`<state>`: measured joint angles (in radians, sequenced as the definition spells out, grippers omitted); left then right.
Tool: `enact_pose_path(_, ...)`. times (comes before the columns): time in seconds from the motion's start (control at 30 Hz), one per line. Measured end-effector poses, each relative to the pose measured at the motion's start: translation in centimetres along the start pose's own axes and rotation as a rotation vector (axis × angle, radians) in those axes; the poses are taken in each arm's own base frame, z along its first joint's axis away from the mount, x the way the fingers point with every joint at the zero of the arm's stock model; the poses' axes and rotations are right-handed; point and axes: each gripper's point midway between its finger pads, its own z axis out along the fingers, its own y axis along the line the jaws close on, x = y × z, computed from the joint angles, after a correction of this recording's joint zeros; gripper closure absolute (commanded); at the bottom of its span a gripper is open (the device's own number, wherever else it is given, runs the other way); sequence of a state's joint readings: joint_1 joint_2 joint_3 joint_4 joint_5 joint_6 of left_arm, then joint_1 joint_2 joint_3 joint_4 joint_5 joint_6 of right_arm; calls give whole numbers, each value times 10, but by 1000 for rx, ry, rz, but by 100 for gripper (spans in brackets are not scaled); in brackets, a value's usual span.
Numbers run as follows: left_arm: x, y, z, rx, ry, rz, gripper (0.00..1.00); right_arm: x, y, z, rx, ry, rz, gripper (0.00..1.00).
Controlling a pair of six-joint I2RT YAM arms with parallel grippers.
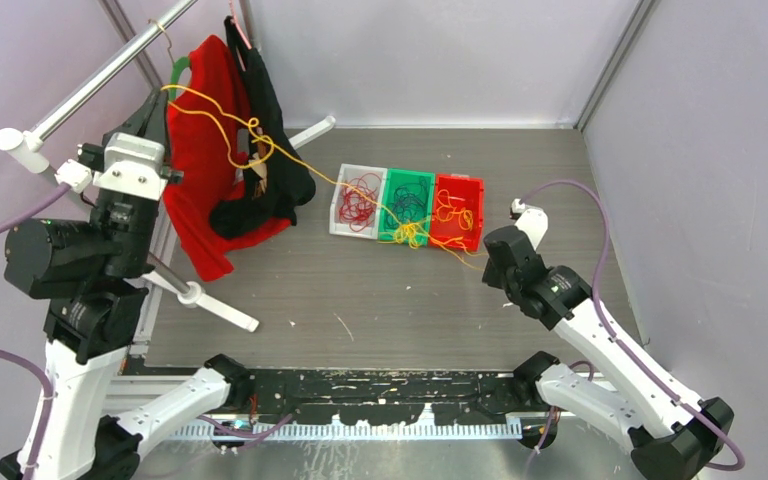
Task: Untangle the cables
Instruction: Untie the cable.
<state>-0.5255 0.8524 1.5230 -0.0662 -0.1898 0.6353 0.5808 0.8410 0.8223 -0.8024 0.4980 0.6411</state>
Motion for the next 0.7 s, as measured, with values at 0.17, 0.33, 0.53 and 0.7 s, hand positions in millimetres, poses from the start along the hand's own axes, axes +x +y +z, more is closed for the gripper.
enact_pose_path(0.17,10,-27,-18,122,17,-70,100,0,5,-5,-49,2,28,99)
enact_pose_path(0.33,18,-28,-11,90,13,-33,100,1,0,-4,-23,10,35,99)
enact_pose_path(0.53,-57,32,32,-63,-141,70,100,24,-5,12,13,74,50,99)
enact_pose_path(0.7,-127,88,31,-194,-288,156,100,62,-3,33,28,186,71,99)
